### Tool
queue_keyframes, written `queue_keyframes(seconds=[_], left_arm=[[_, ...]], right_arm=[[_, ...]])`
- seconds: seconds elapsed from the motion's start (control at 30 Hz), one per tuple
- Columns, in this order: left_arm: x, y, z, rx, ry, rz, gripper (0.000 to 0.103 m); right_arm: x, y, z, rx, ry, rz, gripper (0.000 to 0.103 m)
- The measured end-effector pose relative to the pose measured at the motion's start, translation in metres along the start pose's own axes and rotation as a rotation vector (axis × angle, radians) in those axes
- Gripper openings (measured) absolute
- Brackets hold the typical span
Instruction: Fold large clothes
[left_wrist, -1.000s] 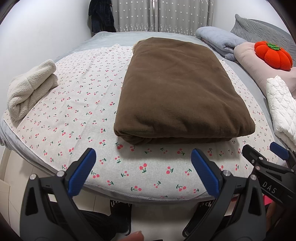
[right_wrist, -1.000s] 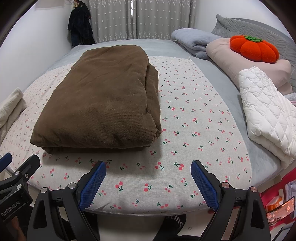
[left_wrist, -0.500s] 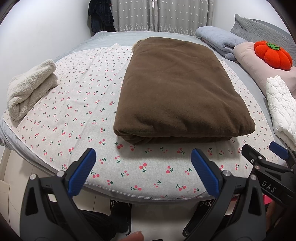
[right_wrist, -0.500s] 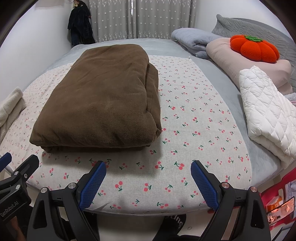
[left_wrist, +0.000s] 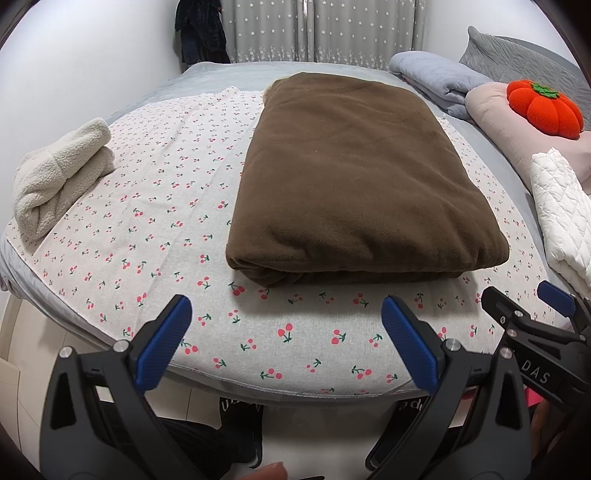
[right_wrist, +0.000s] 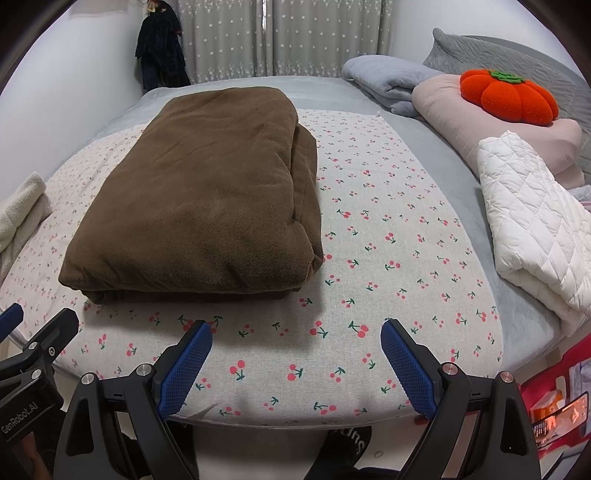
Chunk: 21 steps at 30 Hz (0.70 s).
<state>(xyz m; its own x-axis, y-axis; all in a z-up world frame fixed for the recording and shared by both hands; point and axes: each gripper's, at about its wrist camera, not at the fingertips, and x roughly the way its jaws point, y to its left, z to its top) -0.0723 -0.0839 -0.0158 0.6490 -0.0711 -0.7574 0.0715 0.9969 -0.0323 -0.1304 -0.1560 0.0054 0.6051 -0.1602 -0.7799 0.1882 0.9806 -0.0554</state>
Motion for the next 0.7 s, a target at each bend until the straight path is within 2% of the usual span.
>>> queue_keyframes(seconds=[0.7], left_arm=[[0.0093,0.0036,0.0001,0.006,0.021,0.001,0.102]], right_arm=[[0.0003,-0.0029,0.0009,-0.005,0.001,0.008,0.094]])
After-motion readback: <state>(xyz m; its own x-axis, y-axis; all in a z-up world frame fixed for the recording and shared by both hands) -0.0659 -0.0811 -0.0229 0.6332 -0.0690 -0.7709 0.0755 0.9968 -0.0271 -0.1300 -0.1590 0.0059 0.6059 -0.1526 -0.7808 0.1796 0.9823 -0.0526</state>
